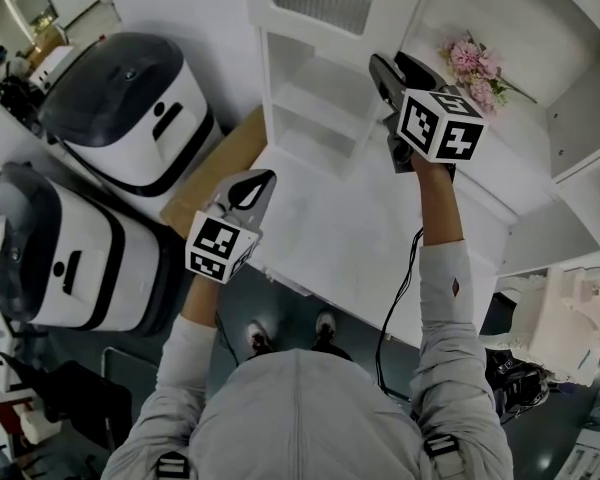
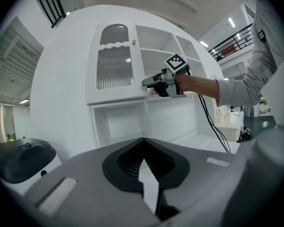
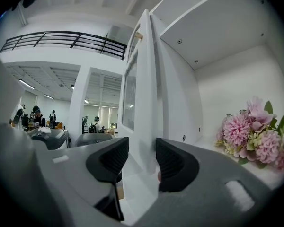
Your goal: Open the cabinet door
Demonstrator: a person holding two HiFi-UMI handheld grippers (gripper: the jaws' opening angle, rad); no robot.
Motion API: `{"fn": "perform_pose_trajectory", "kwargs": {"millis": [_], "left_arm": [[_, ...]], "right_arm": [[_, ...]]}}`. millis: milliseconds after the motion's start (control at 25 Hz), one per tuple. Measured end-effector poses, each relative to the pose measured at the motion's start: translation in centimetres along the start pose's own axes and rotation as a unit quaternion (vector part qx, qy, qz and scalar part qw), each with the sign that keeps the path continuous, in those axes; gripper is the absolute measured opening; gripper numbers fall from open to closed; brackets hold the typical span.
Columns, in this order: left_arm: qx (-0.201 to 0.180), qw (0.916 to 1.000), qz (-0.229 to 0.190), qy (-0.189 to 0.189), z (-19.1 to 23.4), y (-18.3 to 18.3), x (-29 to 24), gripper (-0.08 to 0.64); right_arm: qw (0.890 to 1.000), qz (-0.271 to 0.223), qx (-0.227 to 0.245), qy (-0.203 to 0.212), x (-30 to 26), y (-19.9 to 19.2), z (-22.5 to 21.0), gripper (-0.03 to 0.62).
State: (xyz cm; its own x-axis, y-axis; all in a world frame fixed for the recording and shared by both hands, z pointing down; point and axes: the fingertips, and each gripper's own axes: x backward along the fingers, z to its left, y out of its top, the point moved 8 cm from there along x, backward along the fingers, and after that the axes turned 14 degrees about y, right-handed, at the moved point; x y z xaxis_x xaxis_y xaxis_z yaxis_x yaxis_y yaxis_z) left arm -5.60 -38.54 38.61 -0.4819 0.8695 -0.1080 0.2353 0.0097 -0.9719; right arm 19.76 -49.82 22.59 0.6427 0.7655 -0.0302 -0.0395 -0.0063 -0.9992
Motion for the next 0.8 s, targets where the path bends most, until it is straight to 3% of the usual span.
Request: {"fn": "perform_pose_trajectory", "kwargs": {"millis": [120,240,800], "left_arm": [[-0.001,1.0,-0.003,-0.002,-0.1,0.2,0.1,0.018],[-0.002,1.0,-0.006,0.0,0.2,0.4,0.6,0.018],[0.01,0.9992,-0.038,0.009,2.2,1.9,2.3,0.018]], "right_arm": [[1.0,0.004,-0.002,-0.007,0.3,0.0,0.1,0.161],[1.0,0.005,-0.004,-0.029,0.5,0.0,0.0,0.086],[1.0,0.019,-0.001,-0.009,1.3,0.1,3.3,0.075]]}}
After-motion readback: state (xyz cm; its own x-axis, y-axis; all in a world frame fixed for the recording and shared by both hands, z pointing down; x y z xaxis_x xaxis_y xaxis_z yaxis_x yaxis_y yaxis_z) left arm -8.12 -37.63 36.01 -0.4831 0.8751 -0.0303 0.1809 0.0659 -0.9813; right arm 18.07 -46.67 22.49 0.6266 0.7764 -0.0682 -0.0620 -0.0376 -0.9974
